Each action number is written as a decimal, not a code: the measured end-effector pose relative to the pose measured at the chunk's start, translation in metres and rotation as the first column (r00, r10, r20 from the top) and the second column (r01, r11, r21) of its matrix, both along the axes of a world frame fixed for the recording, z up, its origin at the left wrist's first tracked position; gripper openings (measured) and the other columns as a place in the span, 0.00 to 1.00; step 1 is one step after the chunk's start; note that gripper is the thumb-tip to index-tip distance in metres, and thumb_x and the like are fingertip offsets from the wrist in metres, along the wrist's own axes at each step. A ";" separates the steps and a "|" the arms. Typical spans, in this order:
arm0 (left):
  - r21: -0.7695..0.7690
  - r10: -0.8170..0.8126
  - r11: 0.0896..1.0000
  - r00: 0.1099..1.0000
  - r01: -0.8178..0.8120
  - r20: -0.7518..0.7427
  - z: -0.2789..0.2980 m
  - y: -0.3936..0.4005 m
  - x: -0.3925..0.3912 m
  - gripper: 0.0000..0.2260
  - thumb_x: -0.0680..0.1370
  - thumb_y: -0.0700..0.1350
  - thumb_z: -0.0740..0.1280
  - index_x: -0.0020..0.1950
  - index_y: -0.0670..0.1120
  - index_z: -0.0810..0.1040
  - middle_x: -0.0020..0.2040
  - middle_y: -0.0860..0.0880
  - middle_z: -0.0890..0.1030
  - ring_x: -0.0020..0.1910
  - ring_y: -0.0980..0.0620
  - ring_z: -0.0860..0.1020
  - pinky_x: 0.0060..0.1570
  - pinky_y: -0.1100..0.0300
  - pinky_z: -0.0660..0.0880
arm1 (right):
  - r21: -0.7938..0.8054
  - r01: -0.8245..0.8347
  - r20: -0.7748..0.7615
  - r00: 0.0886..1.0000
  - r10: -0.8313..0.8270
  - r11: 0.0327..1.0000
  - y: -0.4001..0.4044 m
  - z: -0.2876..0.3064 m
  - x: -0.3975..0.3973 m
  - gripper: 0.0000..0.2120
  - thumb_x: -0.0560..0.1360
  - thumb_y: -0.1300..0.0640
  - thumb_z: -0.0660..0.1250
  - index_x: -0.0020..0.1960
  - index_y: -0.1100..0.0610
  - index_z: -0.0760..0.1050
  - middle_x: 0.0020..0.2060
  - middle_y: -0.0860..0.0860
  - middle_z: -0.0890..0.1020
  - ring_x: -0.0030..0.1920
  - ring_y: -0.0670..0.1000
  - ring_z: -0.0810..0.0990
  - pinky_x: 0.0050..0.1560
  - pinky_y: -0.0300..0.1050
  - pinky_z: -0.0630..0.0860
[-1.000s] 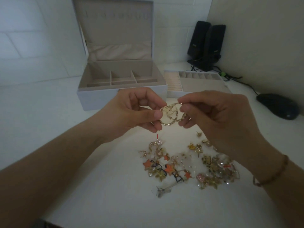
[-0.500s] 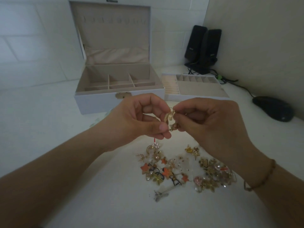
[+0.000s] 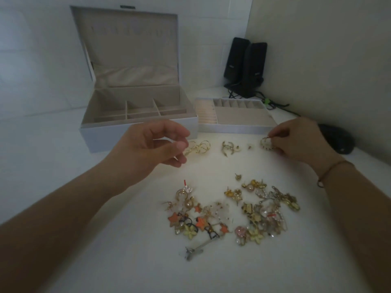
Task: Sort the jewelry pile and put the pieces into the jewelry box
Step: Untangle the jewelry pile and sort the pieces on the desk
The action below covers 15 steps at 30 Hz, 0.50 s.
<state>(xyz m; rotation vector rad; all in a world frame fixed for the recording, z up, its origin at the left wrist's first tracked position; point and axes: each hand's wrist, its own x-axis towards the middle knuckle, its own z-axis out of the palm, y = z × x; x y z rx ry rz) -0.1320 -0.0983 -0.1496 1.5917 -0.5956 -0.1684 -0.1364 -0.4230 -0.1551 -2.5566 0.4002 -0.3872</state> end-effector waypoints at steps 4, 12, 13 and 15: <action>0.043 0.029 0.999 0.999 -0.030 0.023 0.000 0.000 0.000 0.09 0.70 0.42 0.73 0.48 0.41 0.81 0.42 0.44 0.81 0.35 0.48 0.82 0.40 0.58 0.82 | -0.143 -0.017 0.017 1.000 0.019 0.990 0.004 -0.001 0.003 0.05 0.72 0.60 0.70 0.46 0.58 0.83 0.41 0.54 0.83 0.36 0.46 0.74 0.46 0.36 0.69; 0.080 0.064 0.994 0.996 -0.069 0.058 -0.002 0.000 0.003 0.07 0.70 0.42 0.70 0.46 0.43 0.82 0.39 0.44 0.81 0.34 0.49 0.82 0.39 0.59 0.82 | -0.274 -0.112 0.096 0.985 0.143 0.955 0.008 -0.007 0.006 0.10 0.74 0.57 0.66 0.54 0.53 0.80 0.54 0.53 0.80 0.53 0.54 0.77 0.55 0.44 0.71; 0.079 0.064 0.995 0.996 -0.068 0.057 -0.002 0.000 0.004 0.08 0.69 0.43 0.71 0.46 0.43 0.82 0.39 0.44 0.81 0.34 0.50 0.82 0.39 0.60 0.81 | -0.283 -0.191 0.123 0.965 0.233 0.940 0.011 -0.007 0.006 0.09 0.74 0.55 0.66 0.53 0.51 0.80 0.52 0.51 0.80 0.52 0.53 0.77 0.54 0.43 0.70; 0.076 0.057 0.995 0.997 -0.061 0.053 -0.002 0.001 0.005 0.08 0.70 0.43 0.75 0.47 0.43 0.82 0.38 0.44 0.81 0.33 0.50 0.81 0.39 0.60 0.81 | -0.263 -0.356 0.116 0.911 0.396 0.897 0.022 -0.005 0.005 0.09 0.74 0.49 0.65 0.52 0.47 0.80 0.50 0.45 0.79 0.50 0.48 0.75 0.53 0.39 0.68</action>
